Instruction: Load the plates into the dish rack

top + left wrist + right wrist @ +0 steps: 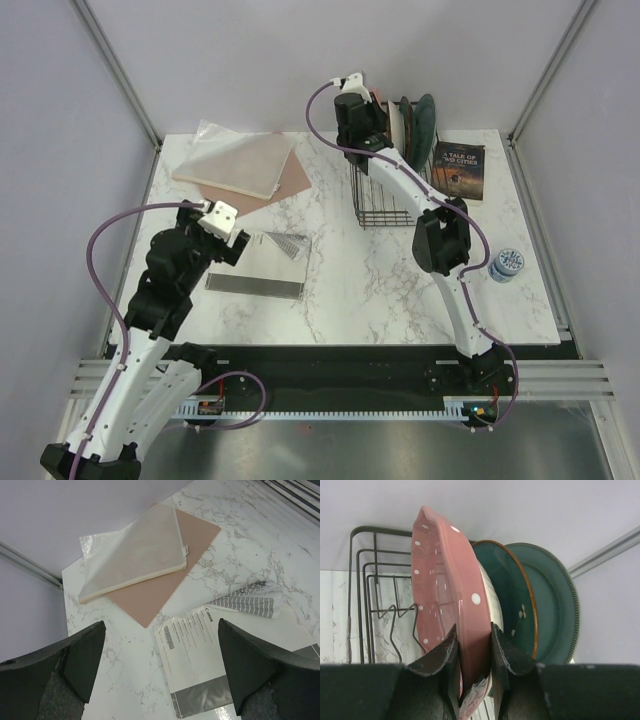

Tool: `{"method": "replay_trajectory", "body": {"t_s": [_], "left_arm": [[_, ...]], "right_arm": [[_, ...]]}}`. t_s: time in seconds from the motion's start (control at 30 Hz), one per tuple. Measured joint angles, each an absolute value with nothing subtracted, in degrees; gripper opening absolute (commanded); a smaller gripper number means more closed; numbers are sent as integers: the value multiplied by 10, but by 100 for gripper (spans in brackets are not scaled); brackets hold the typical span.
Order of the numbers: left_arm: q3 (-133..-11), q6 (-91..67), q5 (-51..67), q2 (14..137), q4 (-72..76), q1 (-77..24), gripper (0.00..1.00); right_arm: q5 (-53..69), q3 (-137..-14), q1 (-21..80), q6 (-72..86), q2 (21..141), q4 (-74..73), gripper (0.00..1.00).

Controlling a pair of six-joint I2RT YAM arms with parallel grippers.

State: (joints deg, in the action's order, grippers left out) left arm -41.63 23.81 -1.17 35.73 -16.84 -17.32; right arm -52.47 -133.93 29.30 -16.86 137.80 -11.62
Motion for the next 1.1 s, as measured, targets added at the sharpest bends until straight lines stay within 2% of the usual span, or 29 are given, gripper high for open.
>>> {"method": "replay_trajectory", "body": {"t_s": [0.27, 0.33, 0.37, 0.4, 0.73, 0.8, 0.83, 0.87, 0.93, 0.97, 1.03, 1.1], "left_arm": [[-422, 232, -11, 372, -170, -173, 100], [-425, 230, -8, 378, -171, -173, 100], [-426, 229, -6, 379, -171, -173, 100], [-426, 229, -3, 379, -171, -173, 100], [-435, 227, 4, 378, -172, -173, 100], [-435, 227, 4, 377, -172, -173, 100], [-435, 227, 4, 377, -172, -173, 100], [-435, 227, 4, 377, -172, -173, 100], [-435, 225, 4, 377, -171, -173, 100], [-435, 224, 3, 377, -170, -173, 100], [-435, 223, 3, 377, -168, -173, 100], [-437, 221, 3, 380, -166, -173, 100]], "right_arm": [[-522, -1332, 293, -167, 1391, -102, 7], [-522, -1329, 293, -165, 1392, -100, 22], [-522, -1328, 293, -164, 1393, -98, 33], [-521, -1328, 292, -163, 1394, -98, 38], [-528, -1324, 286, -170, 1401, -89, 42], [-528, -1324, 286, -171, 1401, -89, 48], [-527, -1324, 288, -173, 1400, -89, 51], [-526, -1323, 291, -174, 1399, -88, 61], [-521, -1314, 298, -179, 1388, -87, 74], [-516, -1308, 303, -181, 1381, -88, 87], [-502, -1289, 319, -186, 1355, -90, 98], [-486, -1272, 338, -183, 1324, -95, 98]]}}
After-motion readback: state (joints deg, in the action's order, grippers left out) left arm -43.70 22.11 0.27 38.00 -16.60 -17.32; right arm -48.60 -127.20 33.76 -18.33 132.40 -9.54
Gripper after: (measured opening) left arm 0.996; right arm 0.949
